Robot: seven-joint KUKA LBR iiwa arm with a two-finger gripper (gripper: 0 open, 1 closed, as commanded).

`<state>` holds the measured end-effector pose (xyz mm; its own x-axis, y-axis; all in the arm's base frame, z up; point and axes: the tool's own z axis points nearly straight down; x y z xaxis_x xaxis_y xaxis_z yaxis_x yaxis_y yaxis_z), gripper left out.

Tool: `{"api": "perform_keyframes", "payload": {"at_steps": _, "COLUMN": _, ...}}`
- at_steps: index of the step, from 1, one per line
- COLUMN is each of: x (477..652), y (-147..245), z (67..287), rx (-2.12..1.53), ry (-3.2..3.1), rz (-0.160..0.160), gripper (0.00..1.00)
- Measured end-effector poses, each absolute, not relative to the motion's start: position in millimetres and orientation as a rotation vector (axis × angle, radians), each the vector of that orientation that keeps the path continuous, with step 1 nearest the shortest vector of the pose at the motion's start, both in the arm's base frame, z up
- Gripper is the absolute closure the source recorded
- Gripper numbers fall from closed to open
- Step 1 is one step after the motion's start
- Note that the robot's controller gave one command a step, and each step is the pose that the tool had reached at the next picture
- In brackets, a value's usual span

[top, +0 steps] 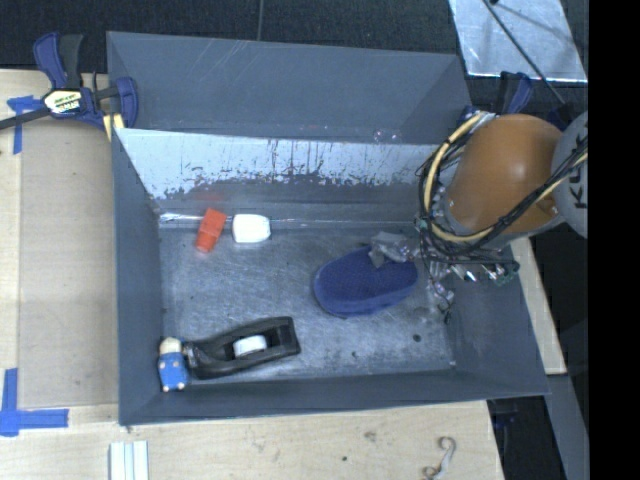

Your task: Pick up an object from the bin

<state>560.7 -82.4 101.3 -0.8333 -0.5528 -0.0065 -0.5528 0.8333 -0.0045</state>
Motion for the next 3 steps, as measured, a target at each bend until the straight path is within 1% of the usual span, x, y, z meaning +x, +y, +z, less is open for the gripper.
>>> {"api": "perform_keyframes", "payload": {"at_steps": 1, "x": 566.3, "y": -74.9, "z": 100.6, "rx": -1.515, "ry": 2.745, "rz": -0.004, "gripper": 0.0}}
{"api": "perform_keyframes", "payload": {"at_steps": 2, "x": 606.8, "y": -88.3, "z": 71.8, "rx": -1.853, "ry": 2.528, "rz": 0.003, "gripper": 0.0}}
{"api": "perform_keyframes", "payload": {"at_steps": 3, "x": 567.9, "y": -108.0, "z": 74.0, "rx": -2.231, "ry": 2.19, "rz": -0.007, "gripper": 0.0}}
